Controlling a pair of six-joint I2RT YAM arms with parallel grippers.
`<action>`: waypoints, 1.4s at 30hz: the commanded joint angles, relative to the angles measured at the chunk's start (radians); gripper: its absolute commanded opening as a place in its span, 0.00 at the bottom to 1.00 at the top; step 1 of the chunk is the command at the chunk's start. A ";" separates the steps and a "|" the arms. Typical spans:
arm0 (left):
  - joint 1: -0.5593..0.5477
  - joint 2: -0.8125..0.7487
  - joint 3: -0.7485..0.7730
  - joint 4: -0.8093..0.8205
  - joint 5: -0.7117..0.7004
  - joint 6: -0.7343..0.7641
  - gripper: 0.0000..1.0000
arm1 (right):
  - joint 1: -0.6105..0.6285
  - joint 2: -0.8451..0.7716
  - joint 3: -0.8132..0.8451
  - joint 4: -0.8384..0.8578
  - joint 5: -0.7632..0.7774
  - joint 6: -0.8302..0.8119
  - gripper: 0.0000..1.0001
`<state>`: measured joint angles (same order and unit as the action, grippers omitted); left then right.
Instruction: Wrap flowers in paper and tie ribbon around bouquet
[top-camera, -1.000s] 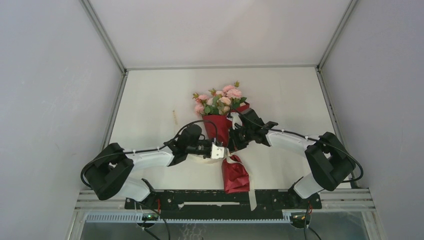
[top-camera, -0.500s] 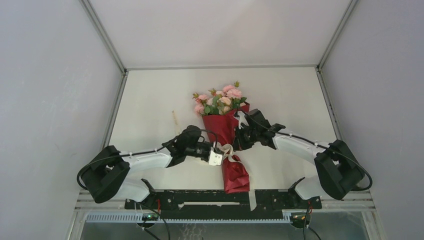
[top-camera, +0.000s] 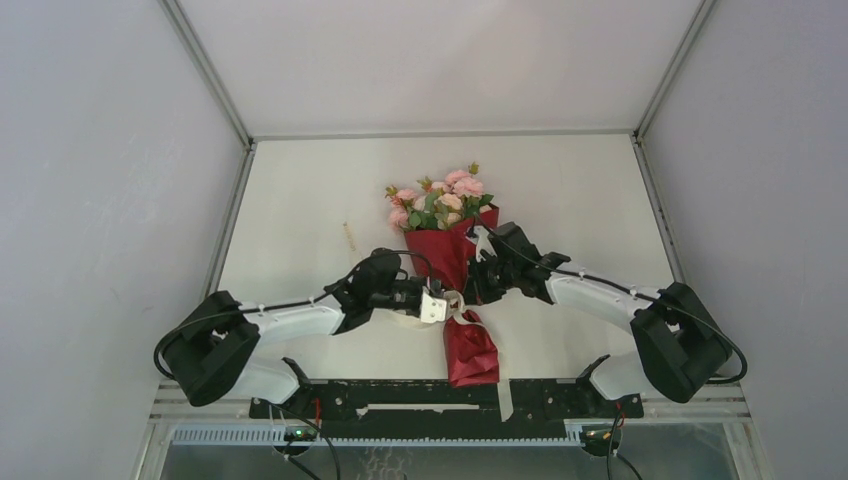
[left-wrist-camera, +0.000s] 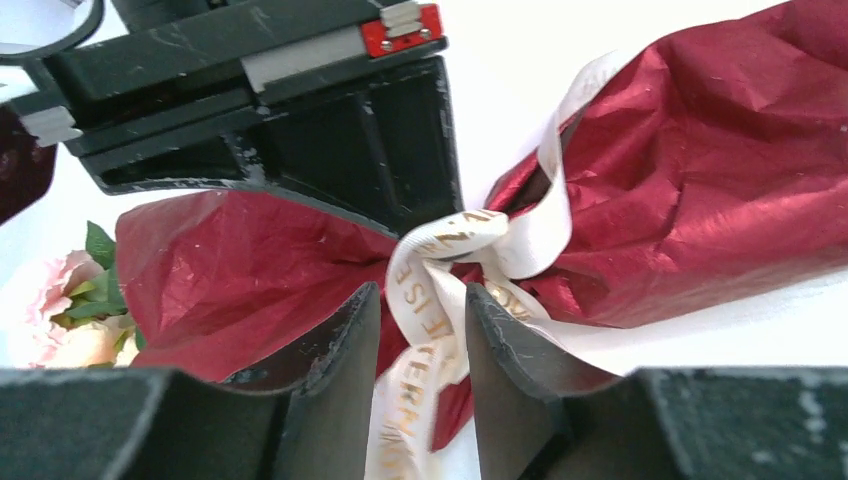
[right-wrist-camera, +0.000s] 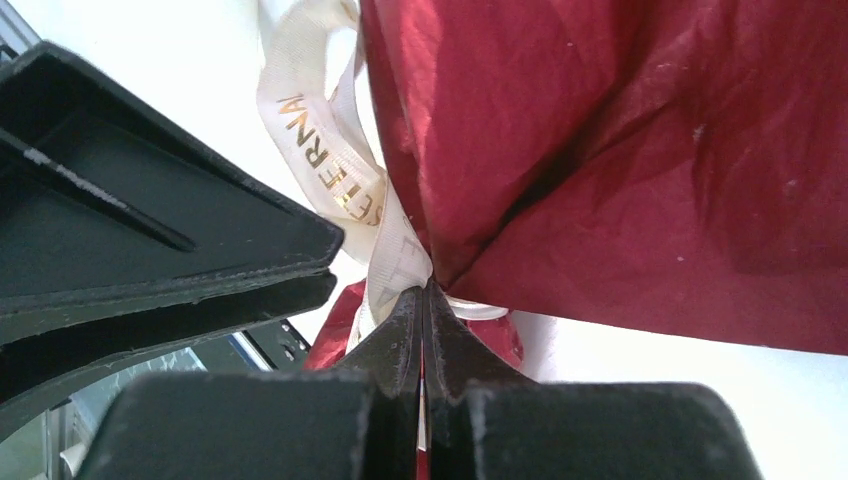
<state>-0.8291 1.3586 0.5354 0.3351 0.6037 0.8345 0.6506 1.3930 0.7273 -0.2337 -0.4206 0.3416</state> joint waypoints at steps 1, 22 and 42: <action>-0.001 0.028 0.045 0.099 -0.036 -0.034 0.42 | 0.026 -0.046 0.003 0.046 -0.029 -0.019 0.00; -0.007 -0.008 0.012 -0.030 0.081 0.165 0.00 | -0.005 -0.060 -0.015 0.024 0.045 0.003 0.00; 0.060 -0.101 0.129 -0.480 -0.024 0.173 0.76 | -0.028 -0.091 -0.045 0.042 0.026 0.031 0.00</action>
<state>-0.8135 1.3251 0.5499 0.1608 0.6018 1.0046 0.6170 1.3354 0.6743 -0.2192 -0.3969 0.3622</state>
